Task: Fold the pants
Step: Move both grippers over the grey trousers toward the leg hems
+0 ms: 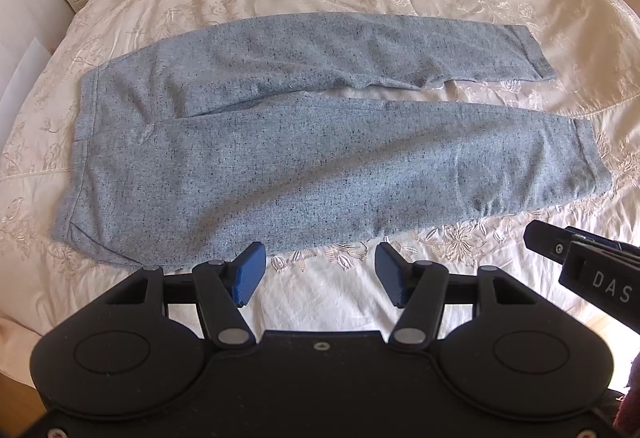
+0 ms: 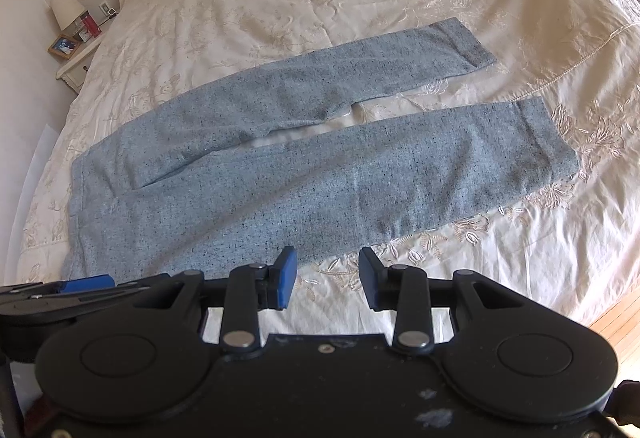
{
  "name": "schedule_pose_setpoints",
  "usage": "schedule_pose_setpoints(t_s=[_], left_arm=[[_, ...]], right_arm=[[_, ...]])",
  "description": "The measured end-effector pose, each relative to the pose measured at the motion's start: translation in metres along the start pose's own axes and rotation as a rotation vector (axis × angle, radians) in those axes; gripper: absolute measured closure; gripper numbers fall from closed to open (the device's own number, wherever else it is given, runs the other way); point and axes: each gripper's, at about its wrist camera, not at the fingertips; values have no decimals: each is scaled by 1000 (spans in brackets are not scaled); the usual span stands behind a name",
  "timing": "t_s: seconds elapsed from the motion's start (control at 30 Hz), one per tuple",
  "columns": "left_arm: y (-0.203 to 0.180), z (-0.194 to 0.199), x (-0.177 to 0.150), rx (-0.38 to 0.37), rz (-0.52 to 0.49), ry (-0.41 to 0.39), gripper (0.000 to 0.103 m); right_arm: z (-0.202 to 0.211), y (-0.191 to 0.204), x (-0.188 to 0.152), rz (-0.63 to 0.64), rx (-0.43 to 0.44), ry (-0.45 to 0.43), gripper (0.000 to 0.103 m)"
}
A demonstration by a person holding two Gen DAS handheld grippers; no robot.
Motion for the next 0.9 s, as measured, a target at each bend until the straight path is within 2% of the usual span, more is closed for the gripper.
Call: schedule_pose_setpoints(t_s=[0.23, 0.53, 0.9], left_arm=[[10, -11, 4, -6, -4, 13, 40], [20, -22, 9, 1, -57, 9, 41], [35, -29, 4, 65, 20, 30, 42]], right_arm=[[-9, 8, 2, -5, -18, 16, 66], [-23, 6, -1, -49, -35, 48, 66], [-43, -33, 16, -86, -71, 68, 66]])
Point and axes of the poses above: each gripper's, at about its wrist camera, not at the fingertips, and z roughly against the way its jaws point, y to its left, x to its top, and after that the axes turned 2 degrees about -z, right-handed
